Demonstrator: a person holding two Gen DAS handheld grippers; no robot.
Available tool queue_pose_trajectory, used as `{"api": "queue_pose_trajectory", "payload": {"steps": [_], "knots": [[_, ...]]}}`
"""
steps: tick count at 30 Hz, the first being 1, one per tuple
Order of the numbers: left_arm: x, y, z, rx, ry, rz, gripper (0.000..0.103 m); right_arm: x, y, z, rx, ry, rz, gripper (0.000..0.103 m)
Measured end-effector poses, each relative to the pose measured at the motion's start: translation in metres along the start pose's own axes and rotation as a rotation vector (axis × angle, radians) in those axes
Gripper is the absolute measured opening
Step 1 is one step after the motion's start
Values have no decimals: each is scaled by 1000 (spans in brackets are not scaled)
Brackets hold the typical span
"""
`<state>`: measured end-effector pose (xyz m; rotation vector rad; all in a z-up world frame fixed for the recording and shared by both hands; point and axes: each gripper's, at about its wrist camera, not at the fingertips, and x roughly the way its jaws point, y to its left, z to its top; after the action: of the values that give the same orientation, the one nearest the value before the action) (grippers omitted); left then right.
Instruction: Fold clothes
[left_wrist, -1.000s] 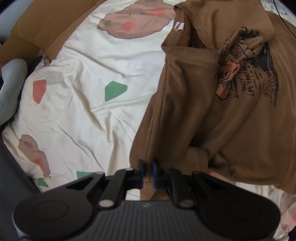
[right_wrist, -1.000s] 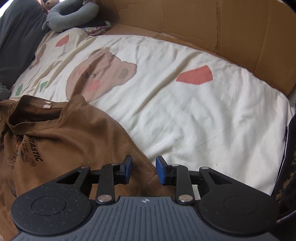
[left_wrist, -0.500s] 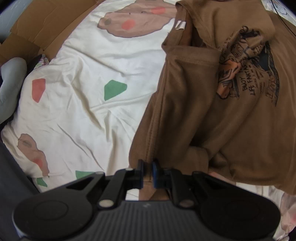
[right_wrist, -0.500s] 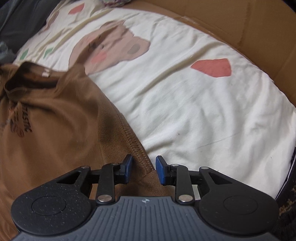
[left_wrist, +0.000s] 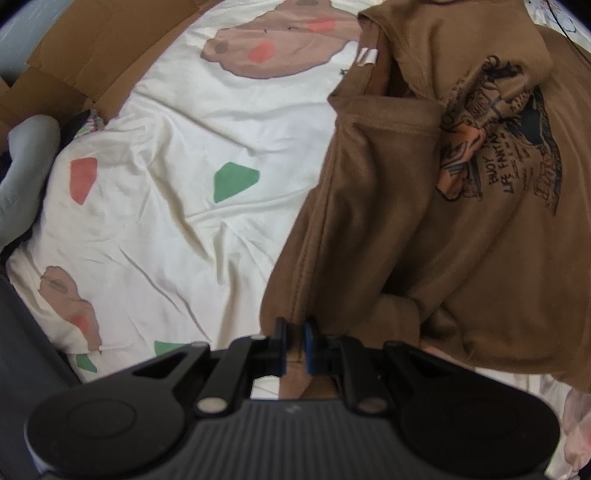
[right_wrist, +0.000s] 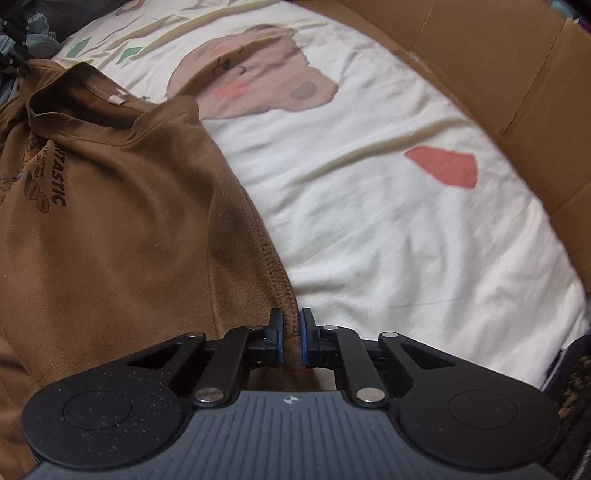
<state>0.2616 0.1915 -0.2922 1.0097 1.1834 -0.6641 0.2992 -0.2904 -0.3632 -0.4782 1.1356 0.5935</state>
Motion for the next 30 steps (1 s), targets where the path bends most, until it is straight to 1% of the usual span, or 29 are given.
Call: {"api": "queue_pose_trajectory", "payload": {"steps": [8, 12, 17, 19, 23, 25, 28, 30], "knots": [[-3, 17, -5, -72, -27, 99, 7, -22, -5, 17, -45, -35, -150, 6], [-1, 30, -2, -135, -47, 150, 6, -29, -11, 34, -40, -69, -230, 6], [7, 50, 11, -229, -73, 212, 6, -33, -22, 60, -27, -101, -300, 6], [12, 58, 18, -274, -79, 229, 6, -31, -27, 72, -23, -106, -319, 6], [25, 78, 22, -385, -68, 214, 6, -22, -35, 93, -22, -105, -342, 6], [33, 85, 23, -421, -56, 219, 5, -14, -38, 104, -15, -97, -331, 6], [43, 98, 24, -475, -55, 224, 5, 0, -42, 118, -17, -73, -339, 6], [50, 105, 27, -489, -52, 228, 5, 8, -42, 126, -14, -57, -352, 6]]}}
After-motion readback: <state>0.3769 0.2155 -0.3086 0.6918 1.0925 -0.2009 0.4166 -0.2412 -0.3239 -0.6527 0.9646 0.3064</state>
